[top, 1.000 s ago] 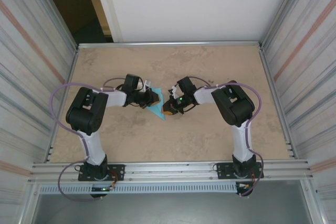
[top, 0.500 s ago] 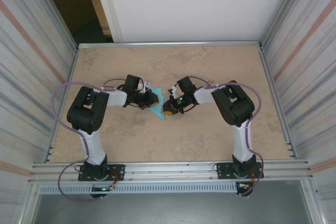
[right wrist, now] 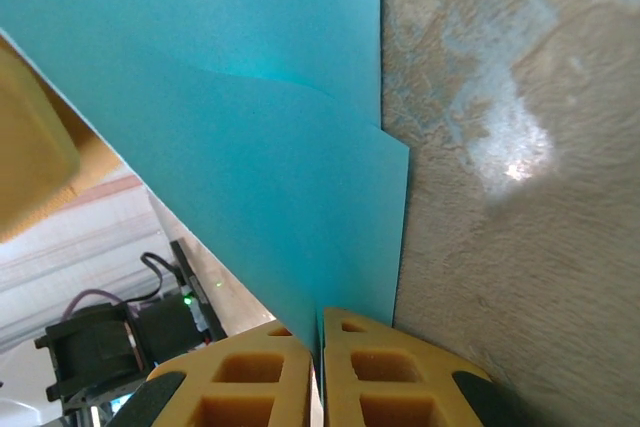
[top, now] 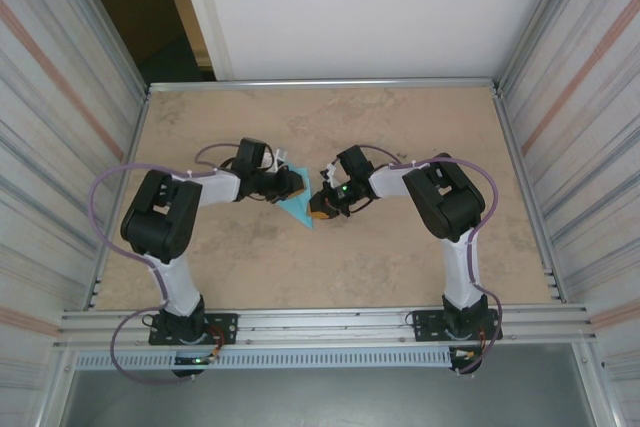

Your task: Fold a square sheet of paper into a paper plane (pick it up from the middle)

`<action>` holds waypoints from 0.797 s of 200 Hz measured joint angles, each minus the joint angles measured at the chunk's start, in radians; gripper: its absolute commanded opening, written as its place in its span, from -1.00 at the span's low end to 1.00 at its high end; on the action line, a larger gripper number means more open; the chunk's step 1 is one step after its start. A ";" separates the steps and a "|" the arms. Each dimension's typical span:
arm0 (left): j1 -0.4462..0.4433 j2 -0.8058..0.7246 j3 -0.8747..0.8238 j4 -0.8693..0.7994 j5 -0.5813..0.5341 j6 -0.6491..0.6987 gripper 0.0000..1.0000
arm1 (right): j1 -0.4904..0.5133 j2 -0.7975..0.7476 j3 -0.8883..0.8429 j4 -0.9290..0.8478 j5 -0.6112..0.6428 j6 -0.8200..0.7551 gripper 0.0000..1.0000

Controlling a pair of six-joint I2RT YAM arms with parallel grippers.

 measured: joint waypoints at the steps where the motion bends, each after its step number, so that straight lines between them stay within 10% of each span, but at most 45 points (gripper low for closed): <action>1: -0.001 0.000 0.000 0.000 0.000 0.000 -0.67 | 0.000 0.000 0.000 0.000 0.000 0.000 -0.79; 159: -0.005 0.020 0.020 -0.084 -0.089 0.000 -0.72 | 0.000 0.002 0.004 -0.011 -0.001 -0.023 -0.79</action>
